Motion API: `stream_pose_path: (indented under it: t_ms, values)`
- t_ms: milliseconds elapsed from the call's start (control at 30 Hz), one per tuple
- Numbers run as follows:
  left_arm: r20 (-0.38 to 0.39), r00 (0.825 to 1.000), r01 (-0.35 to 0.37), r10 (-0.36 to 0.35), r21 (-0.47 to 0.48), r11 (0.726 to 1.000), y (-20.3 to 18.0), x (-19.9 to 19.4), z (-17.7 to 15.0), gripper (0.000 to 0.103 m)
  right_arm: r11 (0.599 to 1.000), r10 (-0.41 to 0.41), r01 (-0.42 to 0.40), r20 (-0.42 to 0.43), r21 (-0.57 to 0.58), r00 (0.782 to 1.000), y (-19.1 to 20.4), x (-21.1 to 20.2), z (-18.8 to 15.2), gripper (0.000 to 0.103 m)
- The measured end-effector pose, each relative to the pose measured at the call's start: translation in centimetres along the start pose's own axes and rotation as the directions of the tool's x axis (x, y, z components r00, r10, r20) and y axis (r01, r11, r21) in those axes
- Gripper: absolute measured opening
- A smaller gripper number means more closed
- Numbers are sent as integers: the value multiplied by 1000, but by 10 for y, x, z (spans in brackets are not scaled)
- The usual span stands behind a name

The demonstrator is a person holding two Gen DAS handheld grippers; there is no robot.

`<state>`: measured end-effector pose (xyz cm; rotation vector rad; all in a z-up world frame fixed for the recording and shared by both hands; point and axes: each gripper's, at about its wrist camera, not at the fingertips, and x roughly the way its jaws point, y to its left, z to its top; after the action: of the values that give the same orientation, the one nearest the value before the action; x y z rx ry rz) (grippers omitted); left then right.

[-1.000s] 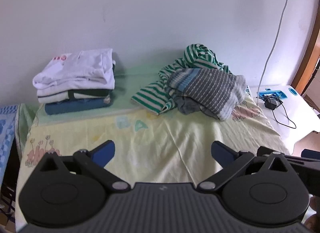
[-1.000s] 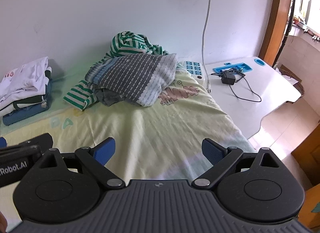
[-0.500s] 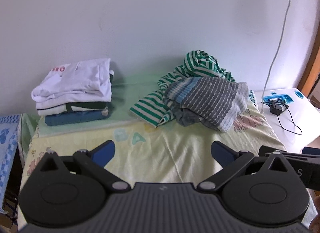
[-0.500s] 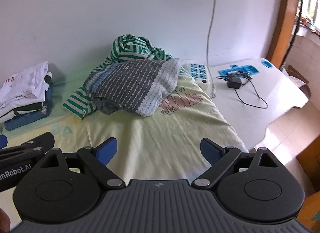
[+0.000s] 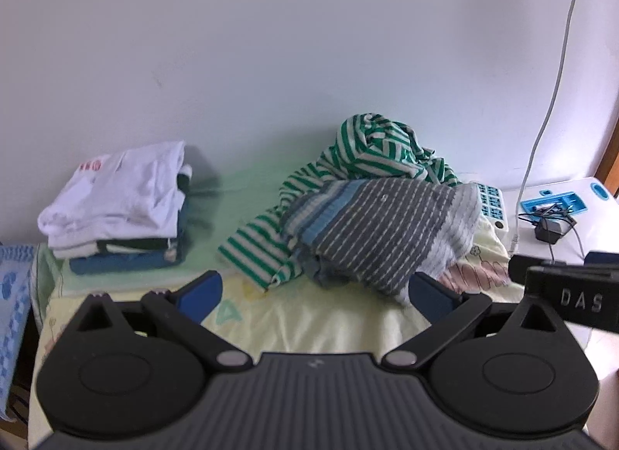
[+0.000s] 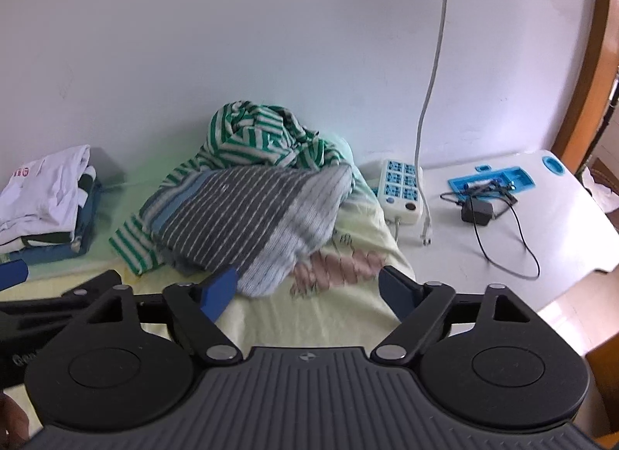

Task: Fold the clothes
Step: 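Move both tools toward the grey knit sweater on the striped garment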

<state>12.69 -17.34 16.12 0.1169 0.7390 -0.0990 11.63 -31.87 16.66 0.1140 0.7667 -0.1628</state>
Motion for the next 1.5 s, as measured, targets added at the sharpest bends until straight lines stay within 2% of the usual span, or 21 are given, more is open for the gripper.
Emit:
stream_pose_path:
  t_ms: [133,333,467,667,867,933,1000,1100,1267,1333,1467,1500]
  values:
    - [-33,999,2,-3,-3,1000,-5,16,14,102,1000,13,-13,-10,-15,1000,-7,14,19,81]
    - [-15,998,-56,57,34,998,-12,34,36,102,999,23,-23,-6,-42,1000,-8,32,51,81]
    - [-52,998,-36,37,22,999,-11,51,42,102,998,26,-26,-7,-54,1000,-3,48,61,81]
    - [-76,997,12,-12,-1,1000,-11,71,35,102,998,35,-37,-31,-57,999,1,71,62,80]
    - [-79,995,57,-56,13,998,-5,88,25,102,998,42,-44,-62,-39,997,1,94,60,70]
    - [-67,996,59,-58,15,998,1,95,23,102,998,48,-51,-74,-26,996,0,103,58,63]
    - [-50,997,60,-59,12,998,7,101,22,102,998,56,-58,-73,-23,996,-2,111,57,51]
    - [-10,998,65,-65,9,998,17,110,28,102,997,67,-69,-71,-18,995,-3,124,57,43]
    - [-16,998,67,-66,36,997,21,133,37,102,996,73,-76,-57,-54,996,-1,141,66,43]
    - [-35,996,80,-79,28,996,23,144,35,102,993,98,-101,-49,-63,994,1,145,68,49]
    - [-93,992,92,-90,15,996,23,167,27,102,986,124,-129,-48,-102,991,12,155,65,70]
    - [-113,990,88,-86,18,996,22,172,25,102,985,129,-133,-48,-112,991,14,157,64,71]
